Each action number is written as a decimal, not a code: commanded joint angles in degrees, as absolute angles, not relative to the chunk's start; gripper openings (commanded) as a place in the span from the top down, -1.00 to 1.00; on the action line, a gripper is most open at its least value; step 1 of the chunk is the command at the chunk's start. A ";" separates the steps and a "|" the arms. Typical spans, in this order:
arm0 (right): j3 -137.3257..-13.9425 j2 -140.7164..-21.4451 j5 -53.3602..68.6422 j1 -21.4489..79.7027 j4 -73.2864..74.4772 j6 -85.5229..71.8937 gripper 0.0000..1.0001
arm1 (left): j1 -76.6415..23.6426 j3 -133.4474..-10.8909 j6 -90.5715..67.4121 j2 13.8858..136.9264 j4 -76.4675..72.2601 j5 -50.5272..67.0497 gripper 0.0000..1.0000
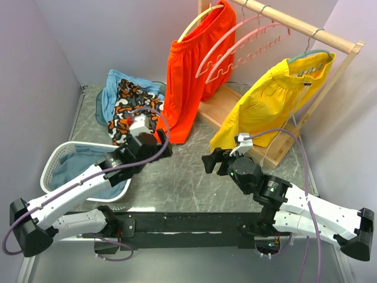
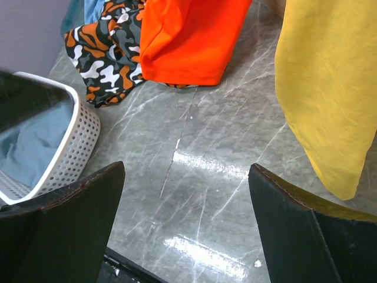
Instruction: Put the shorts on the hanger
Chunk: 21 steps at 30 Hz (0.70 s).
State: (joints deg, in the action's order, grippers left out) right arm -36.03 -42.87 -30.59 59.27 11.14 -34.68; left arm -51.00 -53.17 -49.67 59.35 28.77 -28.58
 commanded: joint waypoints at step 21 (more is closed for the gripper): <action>-41.04 -48.60 -24.43 59.15 11.86 -32.43 -0.86 | -2.37 -125.83 -51.50 129.59 28.21 -13.01 -0.71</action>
